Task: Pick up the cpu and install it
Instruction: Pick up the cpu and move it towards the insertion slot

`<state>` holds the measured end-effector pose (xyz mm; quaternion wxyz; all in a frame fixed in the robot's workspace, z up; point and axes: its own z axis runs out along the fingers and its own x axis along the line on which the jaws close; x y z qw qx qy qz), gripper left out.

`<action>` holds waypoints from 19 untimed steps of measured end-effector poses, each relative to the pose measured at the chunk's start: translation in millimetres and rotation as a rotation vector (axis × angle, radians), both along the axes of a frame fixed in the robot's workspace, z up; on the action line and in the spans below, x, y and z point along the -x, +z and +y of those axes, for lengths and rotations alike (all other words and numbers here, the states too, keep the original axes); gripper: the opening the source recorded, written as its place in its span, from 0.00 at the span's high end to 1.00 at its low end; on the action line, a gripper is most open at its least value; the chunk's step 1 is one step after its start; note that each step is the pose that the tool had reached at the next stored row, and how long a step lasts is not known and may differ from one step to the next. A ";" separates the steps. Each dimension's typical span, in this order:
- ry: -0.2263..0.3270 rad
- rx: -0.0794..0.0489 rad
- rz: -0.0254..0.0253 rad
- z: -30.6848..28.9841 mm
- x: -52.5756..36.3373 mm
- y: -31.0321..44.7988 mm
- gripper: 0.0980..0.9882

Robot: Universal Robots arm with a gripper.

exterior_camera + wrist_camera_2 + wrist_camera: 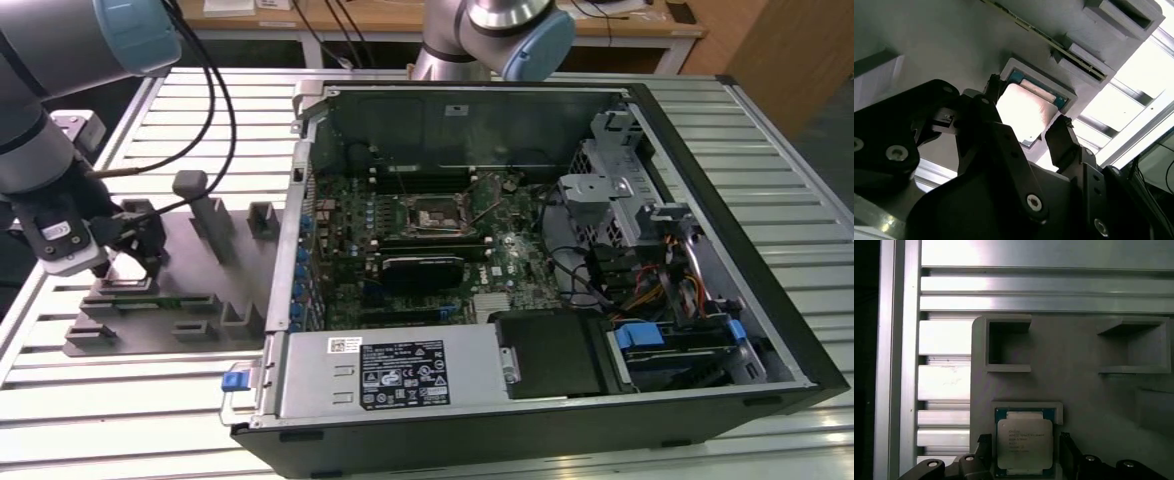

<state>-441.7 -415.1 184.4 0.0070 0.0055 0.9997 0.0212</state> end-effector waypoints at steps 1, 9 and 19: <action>0.000 0.000 0.0000 0.1 0.0 -0.9 0.38; 0.000 0.000 -0.0001 2.3 0.0 -2.3 0.38; 0.000 0.000 0.0001 2.5 0.0 -2.2 0.47</action>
